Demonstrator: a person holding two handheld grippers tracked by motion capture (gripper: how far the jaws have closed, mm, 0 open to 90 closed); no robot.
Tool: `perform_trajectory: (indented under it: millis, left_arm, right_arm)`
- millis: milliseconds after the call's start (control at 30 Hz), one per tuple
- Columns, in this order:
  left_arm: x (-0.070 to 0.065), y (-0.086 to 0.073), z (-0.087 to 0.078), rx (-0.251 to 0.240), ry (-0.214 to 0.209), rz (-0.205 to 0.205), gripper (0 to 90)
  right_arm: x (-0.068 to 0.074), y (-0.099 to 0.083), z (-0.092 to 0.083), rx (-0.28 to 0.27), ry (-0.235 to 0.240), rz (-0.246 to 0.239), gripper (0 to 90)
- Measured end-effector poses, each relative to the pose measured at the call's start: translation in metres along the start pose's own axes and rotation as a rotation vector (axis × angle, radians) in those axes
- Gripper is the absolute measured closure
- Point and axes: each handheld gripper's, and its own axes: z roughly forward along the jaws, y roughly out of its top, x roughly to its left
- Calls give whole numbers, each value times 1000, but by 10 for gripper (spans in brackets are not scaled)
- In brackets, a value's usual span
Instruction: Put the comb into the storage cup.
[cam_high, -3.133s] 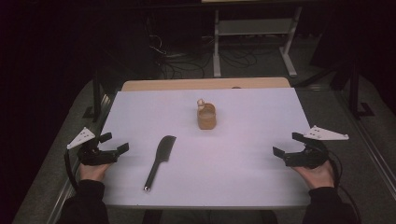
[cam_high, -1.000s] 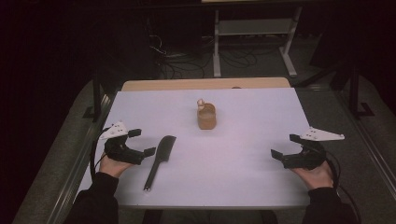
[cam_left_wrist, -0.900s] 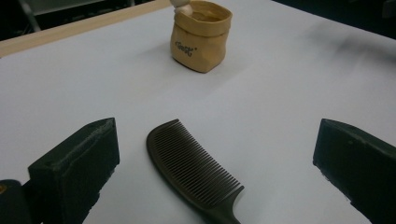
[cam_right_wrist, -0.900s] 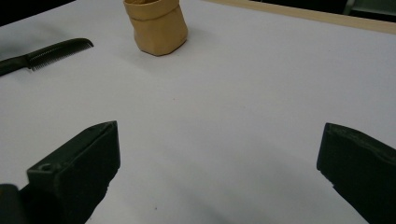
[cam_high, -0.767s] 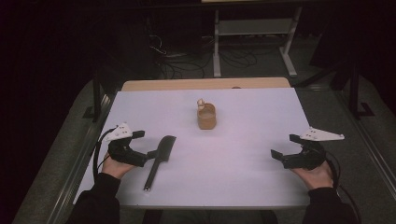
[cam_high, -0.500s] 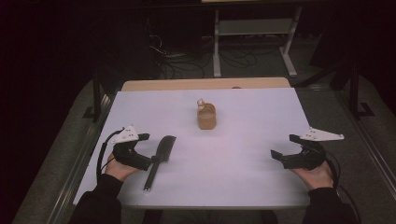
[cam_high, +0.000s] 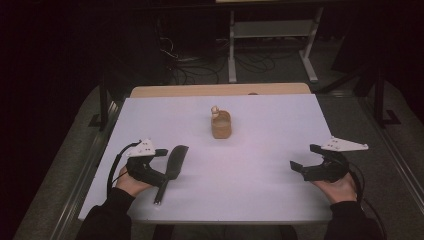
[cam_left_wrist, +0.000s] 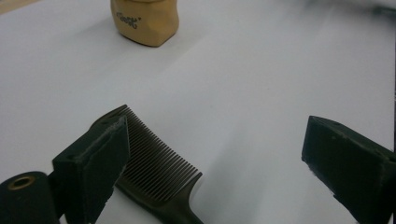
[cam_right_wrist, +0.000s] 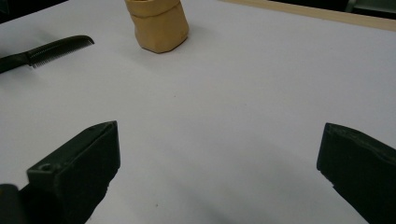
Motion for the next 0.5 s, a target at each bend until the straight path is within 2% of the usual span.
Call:
perform_trajectory:
  millis: [133,500]
  left_arm:
    - [-2,-1,1,1,-11,8,137]
    - [-6,-4,6,39,-52,22,192]
  right_arm:
    - [0,0,0,2,0,-1,0]
    - [-1,-1,0,8,0,-2,0]
